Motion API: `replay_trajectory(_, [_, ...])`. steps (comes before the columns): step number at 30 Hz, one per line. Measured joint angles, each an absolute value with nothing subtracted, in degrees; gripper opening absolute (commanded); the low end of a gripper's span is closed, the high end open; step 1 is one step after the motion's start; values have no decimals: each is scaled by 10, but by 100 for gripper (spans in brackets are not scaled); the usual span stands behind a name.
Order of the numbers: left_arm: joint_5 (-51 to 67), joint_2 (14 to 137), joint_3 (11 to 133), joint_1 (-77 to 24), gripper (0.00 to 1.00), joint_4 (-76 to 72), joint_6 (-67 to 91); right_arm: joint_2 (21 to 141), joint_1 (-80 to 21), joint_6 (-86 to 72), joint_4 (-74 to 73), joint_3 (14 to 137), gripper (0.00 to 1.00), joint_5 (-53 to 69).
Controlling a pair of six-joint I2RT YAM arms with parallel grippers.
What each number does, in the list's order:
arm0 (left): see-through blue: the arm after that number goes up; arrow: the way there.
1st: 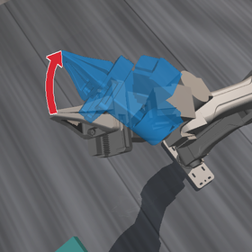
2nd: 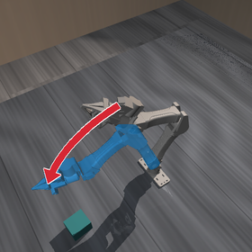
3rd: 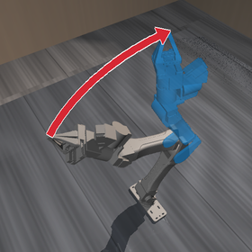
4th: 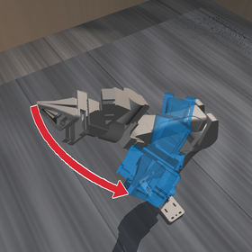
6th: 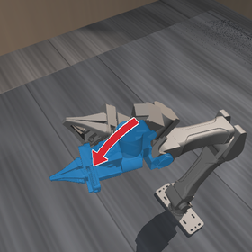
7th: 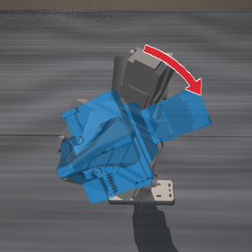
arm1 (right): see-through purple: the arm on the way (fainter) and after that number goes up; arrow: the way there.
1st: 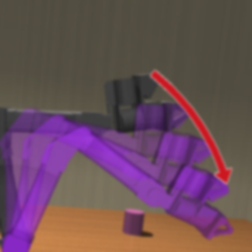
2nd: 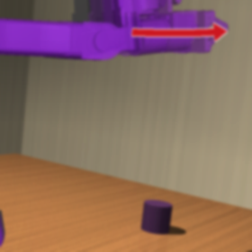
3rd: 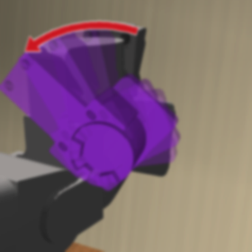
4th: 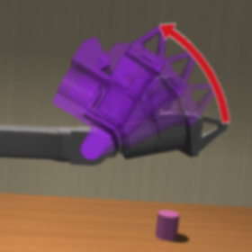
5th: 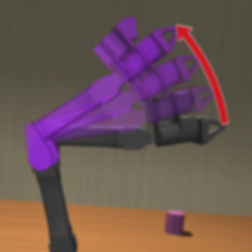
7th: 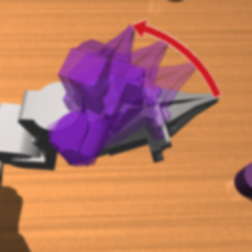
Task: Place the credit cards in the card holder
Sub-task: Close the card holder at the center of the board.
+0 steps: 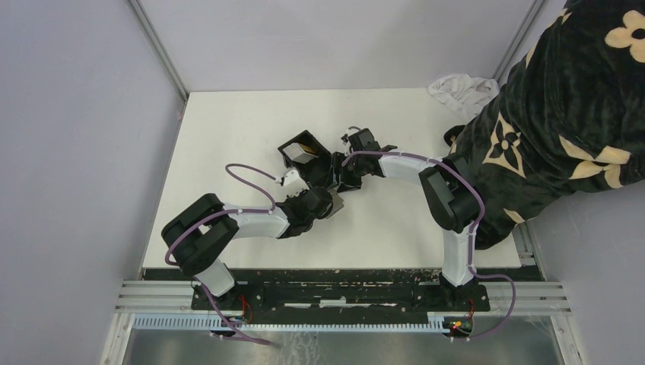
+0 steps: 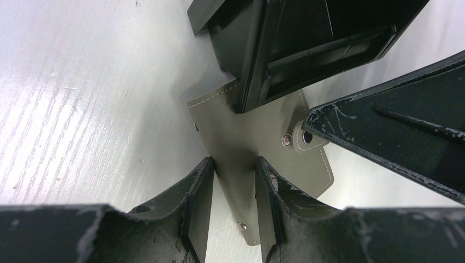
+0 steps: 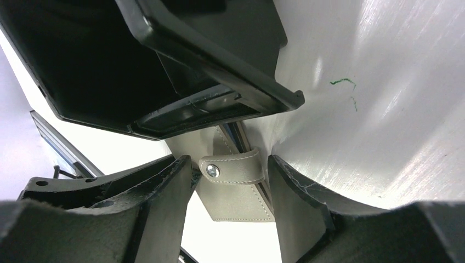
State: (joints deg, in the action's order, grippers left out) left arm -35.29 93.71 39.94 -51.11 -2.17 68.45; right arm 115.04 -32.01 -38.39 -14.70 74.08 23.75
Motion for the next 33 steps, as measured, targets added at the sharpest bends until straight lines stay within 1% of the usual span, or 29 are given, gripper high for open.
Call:
replay_trajectory(12, [-349,936,392,-508,40,-35,684,1152,-310,-392,-126,728,54,242])
replay_trajectory(26, [-348,938,391,-507,40,-42,684,1149,-308,-407,-76,698,53,266])
replay_trajectory(33, [-348,938,391,-507,40,-43,683,1148,-306,-409,-73,697,53,267])
